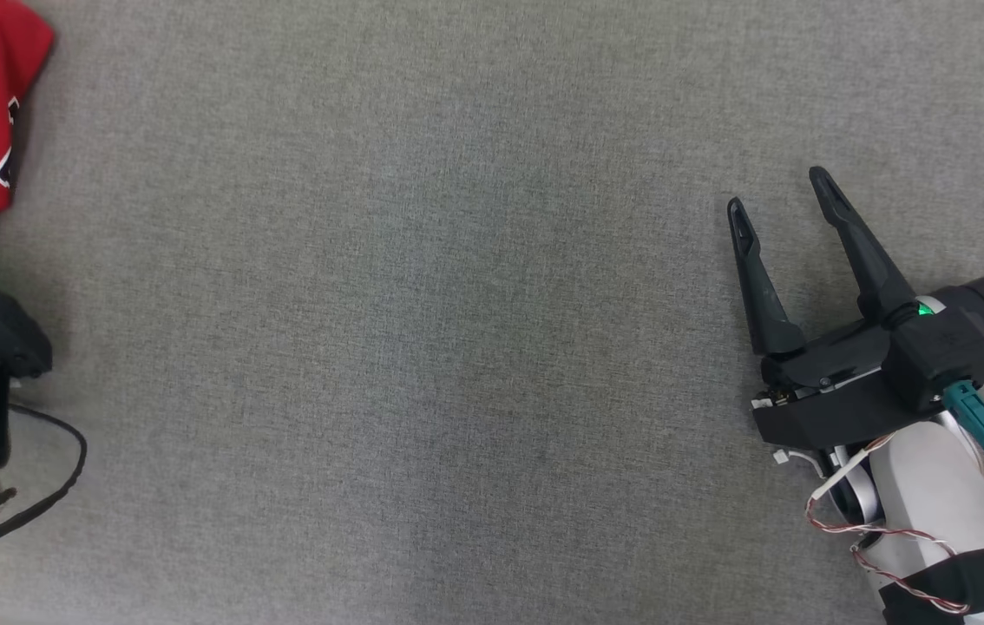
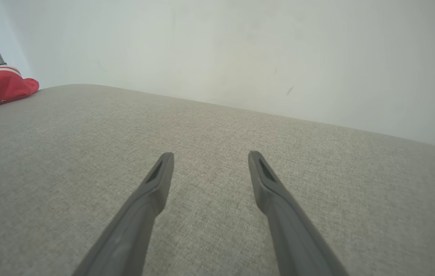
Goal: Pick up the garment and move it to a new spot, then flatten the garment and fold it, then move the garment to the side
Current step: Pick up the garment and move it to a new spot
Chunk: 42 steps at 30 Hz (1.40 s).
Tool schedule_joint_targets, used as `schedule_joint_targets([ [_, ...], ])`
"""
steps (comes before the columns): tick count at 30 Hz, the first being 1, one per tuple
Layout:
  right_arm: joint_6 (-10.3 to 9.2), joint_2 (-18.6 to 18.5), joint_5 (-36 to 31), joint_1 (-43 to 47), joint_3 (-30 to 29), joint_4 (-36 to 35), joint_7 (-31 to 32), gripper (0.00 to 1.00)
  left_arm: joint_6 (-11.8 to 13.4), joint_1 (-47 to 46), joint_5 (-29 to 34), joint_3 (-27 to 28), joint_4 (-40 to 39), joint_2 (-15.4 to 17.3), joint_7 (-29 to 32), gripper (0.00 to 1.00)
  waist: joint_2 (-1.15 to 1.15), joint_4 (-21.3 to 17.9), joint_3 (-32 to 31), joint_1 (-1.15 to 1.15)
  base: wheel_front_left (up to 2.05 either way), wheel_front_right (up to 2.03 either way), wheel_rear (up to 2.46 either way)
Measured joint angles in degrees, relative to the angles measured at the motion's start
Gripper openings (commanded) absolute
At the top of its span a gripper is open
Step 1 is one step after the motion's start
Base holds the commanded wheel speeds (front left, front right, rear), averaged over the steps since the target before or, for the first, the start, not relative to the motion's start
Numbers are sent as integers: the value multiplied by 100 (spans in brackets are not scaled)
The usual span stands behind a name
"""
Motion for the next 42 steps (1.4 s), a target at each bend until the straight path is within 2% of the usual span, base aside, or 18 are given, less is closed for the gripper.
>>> schedule_joint_targets([
  [3, -1, 82, 0, 3, -18, 87, 3, 100, -9, -49, 102, -65, -76, 69, -49, 0, 0, -26, -81, 0, 0, 0, 0],
  [7, -1, 263, 20, 102, -58, 261, 20, 100, -56, -169, 349, -166, -945, 103, -96, 0, 1, -31, -327, 1, 0, 0, 0],
  [11, -1, 499, 22, 257, -76, 370, 38, 100, -70, -25, 515, -242, -1725, -26, -98, 0, 1, -59, -577, 1, 0, 0, 0],
  [15, -1, 705, 80, 314, -93, 468, 38, 100, -85, 224, 627, -477, -2336, -357, -97, 0, 1, -151, -841, 1, 0, 0, 0],
  [19, -1, 865, 127, 444, -166, 531, 40, 100, -85, 565, 615, -960, -2757, -783, -98, 0, 1, -336, -1085, 0, 0, 0, 0],
  [26, -1, 1065, 163, 725, -312, 601, 38, 100, -86, 1121, 214, -1882, -2983, -1415, -98, 0, 1, -832, -1436, 0, 0, 0, 0],
  [32, -1, 1165, 186, 854, -330, 668, 40, 100, -85, 1436, -87, -2544, -3073, -1728, -98, 0, 1, -1348, -1676, 0, 0, 0, 0],
  [37, -1, 1192, 151, 1005, -464, 694, 40, 100, -97, 1617, -294, -3499, -3206, -1995, -97, 0, 1, -1761, -1864, 0, 0, 0, 0],
  [42, -1, 1211, 152, 1074, -519, 721, 40, 100, -96, 1807, -347, -3259, -3162, -2050, -98, 0, 1, -2075, -2052, 0, 0, 0, 0],
])
